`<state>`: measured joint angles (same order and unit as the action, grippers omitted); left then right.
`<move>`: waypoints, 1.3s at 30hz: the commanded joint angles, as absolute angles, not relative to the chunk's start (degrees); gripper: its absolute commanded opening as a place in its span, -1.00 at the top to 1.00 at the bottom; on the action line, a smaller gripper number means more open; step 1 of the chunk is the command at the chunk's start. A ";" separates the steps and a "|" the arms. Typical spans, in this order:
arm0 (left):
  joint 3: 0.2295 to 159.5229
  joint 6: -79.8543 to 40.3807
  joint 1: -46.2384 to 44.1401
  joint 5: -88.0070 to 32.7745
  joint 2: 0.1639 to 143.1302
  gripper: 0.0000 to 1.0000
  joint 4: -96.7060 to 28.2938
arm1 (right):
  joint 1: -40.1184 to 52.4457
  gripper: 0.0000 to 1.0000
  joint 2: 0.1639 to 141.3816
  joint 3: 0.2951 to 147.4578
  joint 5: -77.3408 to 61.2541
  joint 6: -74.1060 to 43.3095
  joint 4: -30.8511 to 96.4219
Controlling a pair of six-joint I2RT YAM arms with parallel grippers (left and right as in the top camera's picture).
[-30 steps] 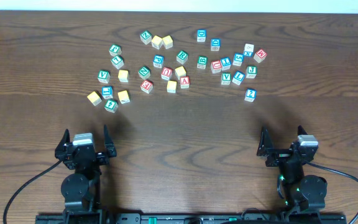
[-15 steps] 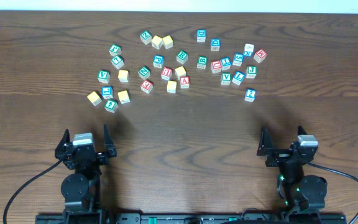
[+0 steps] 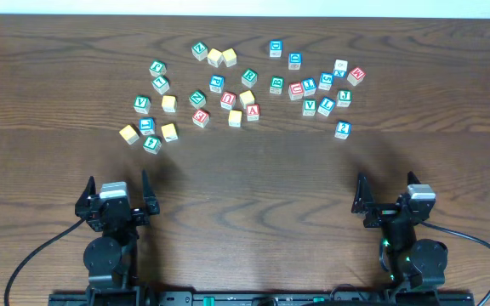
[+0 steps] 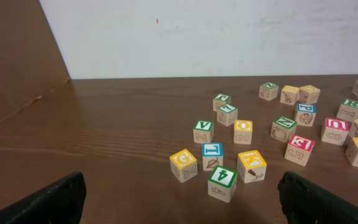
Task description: Spell out CORL
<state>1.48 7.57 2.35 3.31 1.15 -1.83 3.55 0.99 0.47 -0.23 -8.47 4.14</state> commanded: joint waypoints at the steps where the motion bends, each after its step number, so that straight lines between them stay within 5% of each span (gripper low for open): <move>1: 0.23 8.10 2.07 3.44 1.34 -0.95 -3.79 | 3.64 -0.99 0.75 0.32 -0.36 -8.05 4.27; 30: 2.96 7.64 2.07 3.42 1.85 -0.95 -3.79 | 3.64 -0.98 0.78 0.32 -0.36 -8.05 4.27; 39: 14.74 6.15 2.07 1.28 18.41 -0.95 -3.84 | 3.64 -0.98 0.78 0.32 -0.36 -8.08 4.27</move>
